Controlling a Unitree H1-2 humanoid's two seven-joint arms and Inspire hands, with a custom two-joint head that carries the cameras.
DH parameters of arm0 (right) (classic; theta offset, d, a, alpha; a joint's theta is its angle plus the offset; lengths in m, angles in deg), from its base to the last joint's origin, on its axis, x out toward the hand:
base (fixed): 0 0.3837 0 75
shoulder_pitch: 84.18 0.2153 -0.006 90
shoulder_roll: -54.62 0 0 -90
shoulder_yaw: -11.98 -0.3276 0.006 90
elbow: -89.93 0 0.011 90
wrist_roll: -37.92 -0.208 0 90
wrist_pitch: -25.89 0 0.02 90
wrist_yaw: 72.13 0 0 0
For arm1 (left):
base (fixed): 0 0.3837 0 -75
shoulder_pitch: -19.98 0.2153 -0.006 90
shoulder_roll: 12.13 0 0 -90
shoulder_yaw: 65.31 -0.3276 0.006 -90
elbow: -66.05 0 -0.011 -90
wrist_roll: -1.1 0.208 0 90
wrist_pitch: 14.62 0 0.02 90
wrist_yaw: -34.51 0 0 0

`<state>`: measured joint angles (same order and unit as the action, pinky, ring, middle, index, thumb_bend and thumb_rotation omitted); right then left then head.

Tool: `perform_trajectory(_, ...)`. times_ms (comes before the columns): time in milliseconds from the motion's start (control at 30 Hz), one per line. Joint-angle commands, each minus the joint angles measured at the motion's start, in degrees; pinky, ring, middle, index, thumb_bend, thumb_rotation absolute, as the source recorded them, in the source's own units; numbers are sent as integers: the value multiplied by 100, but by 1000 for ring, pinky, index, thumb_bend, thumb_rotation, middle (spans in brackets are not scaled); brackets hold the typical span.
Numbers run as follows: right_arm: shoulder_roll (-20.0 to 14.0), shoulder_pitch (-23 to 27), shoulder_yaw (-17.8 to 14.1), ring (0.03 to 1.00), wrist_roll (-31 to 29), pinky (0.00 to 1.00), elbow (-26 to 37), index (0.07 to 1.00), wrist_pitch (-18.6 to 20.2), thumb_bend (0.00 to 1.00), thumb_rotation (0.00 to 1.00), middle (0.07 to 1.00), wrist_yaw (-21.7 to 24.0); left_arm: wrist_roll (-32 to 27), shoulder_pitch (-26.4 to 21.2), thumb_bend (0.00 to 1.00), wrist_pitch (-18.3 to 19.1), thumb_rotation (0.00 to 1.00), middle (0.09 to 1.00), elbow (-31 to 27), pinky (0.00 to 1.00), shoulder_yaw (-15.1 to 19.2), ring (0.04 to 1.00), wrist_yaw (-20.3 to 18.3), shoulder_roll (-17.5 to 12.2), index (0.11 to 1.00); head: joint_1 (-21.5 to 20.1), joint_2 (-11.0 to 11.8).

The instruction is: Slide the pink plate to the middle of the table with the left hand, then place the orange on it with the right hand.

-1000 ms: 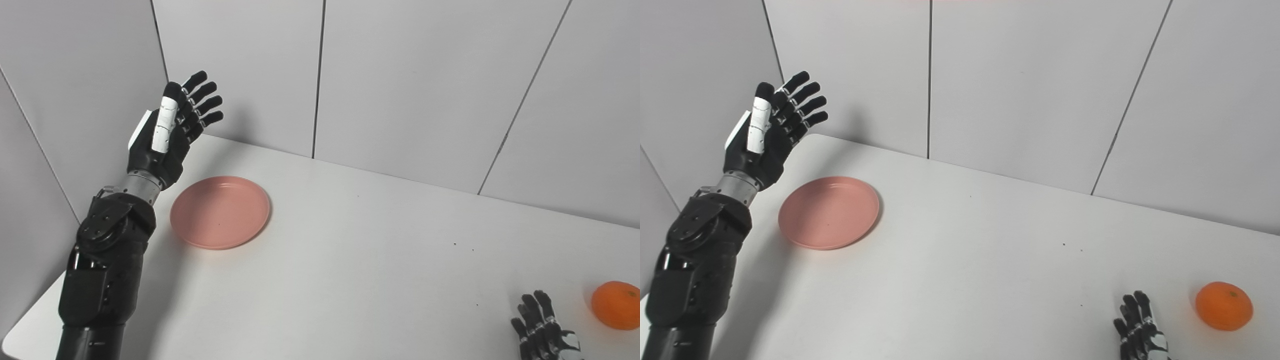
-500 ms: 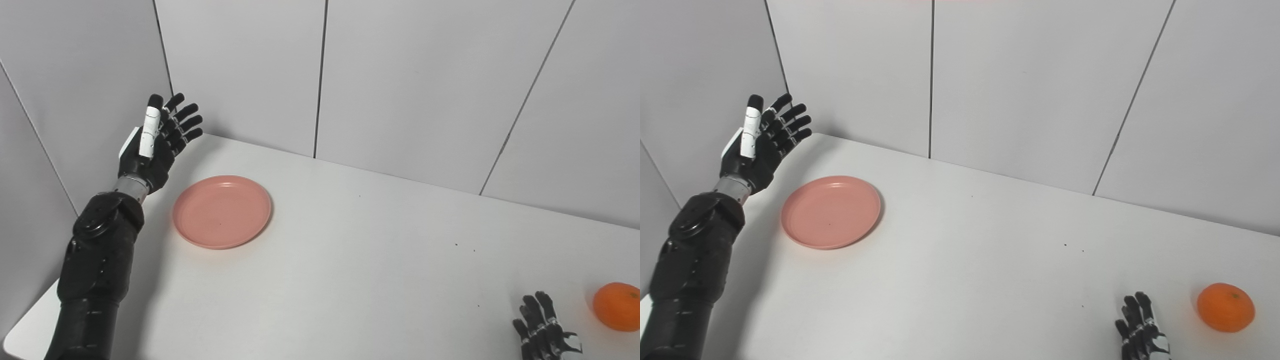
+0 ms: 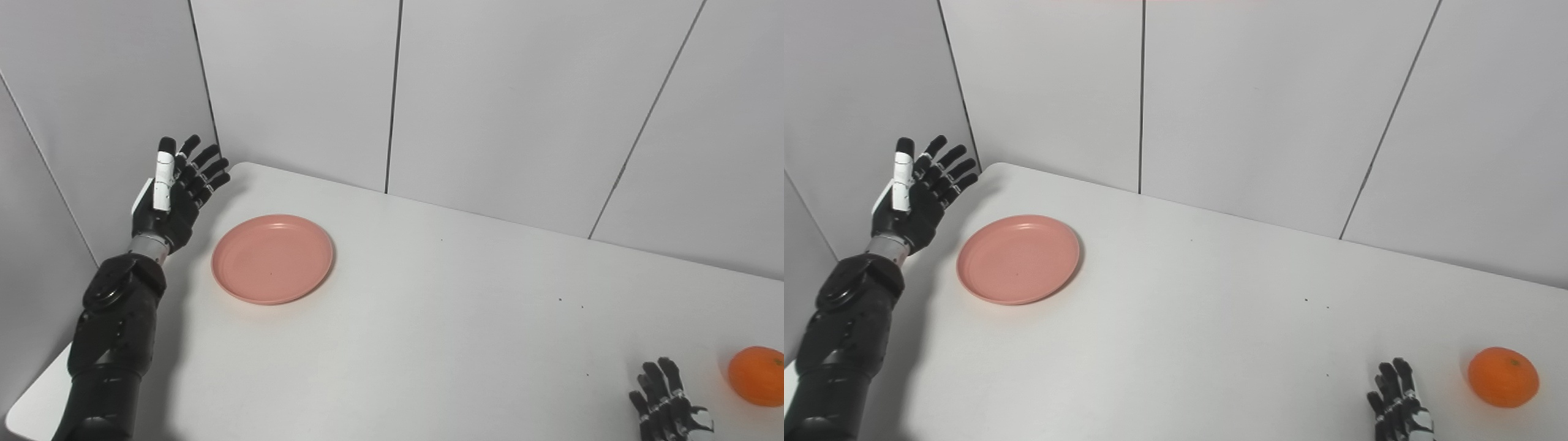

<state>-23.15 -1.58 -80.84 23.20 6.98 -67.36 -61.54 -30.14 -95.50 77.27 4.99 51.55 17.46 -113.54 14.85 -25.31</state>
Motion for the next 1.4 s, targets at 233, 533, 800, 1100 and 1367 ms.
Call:
perform_trajectory(233,34,-431,48,1000,-69,1000,-505,979,-21,797,1000,968,64,-150,-280,1000,-287,756,892,155,867,146,888,16,33,926,14,-52)
perform_trajectory(533,34,-459,55,1000,-82,1000,-457,971,-10,806,1000,964,57,4,-150,1000,-423,770,888,296,833,58,872,-2,108,936,-5,-99)
perform_trajectory(800,44,-455,49,998,-82,1000,-472,959,-25,809,1000,956,45,55,-157,969,-751,773,914,825,836,-17,868,-183,52,936,-20,-107)
perform_trajectory(1100,51,-456,61,992,-78,1000,-460,947,0,825,1000,948,39,-200,-244,973,-718,747,885,1192,841,126,842,-260,-6,905,-31,-124)
perform_trajectory(1367,48,-457,83,996,-51,1000,-460,952,32,825,1000,951,34,-183,-281,958,-575,759,890,1297,855,123,857,-260,-8,924,-60,-141)
